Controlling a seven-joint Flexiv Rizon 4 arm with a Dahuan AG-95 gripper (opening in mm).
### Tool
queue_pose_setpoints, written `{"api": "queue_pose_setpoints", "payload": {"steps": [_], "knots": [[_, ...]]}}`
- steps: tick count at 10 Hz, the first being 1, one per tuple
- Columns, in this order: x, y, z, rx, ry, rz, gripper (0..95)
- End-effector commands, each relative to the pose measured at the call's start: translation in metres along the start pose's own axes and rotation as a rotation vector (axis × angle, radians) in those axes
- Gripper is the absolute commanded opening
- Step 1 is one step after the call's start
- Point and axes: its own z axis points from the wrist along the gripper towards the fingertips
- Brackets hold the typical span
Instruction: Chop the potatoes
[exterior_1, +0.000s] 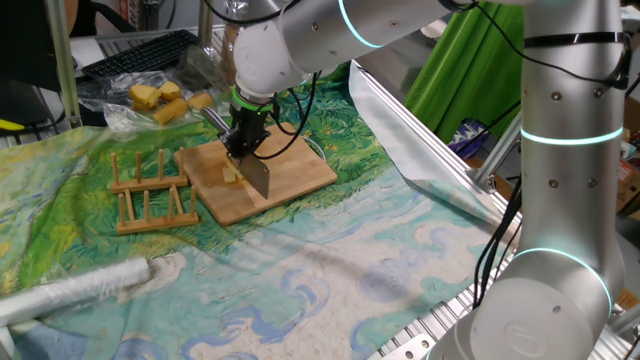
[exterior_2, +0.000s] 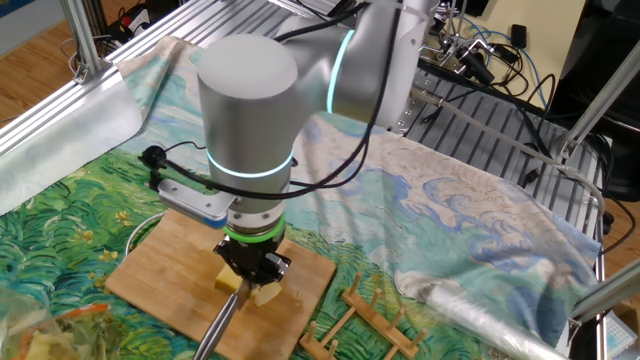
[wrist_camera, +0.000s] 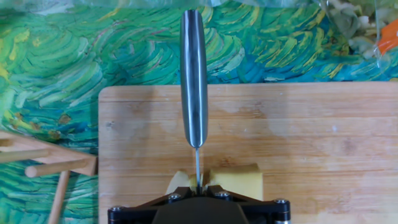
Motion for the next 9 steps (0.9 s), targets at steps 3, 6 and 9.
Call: {"api": "queue_pose_setpoints", "payload": {"steps": [3, 6, 9], "knots": [[0.002, 0.001, -0.010, 0.001, 0.013, -0.006, 0.0], [0.004, -0.001, -0.023, 0.018, 0.023, -0.024, 0.0], [0.005, -0.005, -0.032, 0.032, 0.025, -0.036, 0.0]]}}
